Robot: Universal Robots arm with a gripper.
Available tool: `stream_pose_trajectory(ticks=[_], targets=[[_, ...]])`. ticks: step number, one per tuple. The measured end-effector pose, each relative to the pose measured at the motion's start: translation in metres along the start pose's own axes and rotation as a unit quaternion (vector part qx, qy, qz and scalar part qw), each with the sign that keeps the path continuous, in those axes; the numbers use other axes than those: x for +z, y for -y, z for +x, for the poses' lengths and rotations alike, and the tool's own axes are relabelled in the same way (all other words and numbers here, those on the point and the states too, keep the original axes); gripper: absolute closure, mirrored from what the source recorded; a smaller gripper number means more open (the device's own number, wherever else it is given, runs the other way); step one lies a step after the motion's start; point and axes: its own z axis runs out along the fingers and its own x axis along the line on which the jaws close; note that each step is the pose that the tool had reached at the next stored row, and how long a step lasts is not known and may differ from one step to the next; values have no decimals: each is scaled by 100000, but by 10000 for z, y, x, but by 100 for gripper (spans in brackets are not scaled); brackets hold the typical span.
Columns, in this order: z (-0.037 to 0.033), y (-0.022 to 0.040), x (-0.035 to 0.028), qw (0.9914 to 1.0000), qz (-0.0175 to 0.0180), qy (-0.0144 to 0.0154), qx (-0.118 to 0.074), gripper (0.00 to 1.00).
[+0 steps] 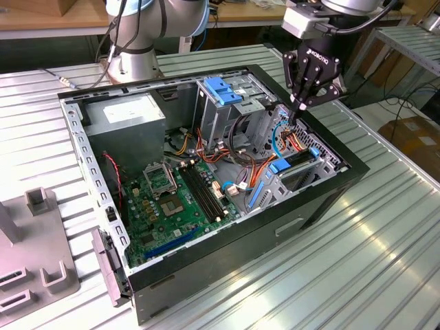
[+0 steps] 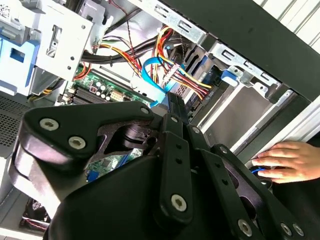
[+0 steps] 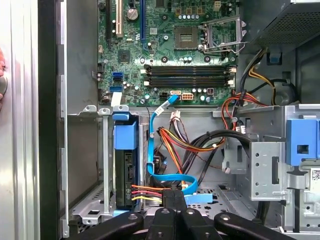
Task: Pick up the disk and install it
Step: 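Insert the second disk wire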
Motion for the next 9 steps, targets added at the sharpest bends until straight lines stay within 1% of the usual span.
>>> stream_pose_trajectory(ticks=[3, 5, 9], targets=[[-5, 0, -1, 100000, 1, -110, 1, 89], [-13, 0, -2, 100000, 4, -165, -3, 76], [-29, -4, -1, 100000, 2, -169, -1, 76]])
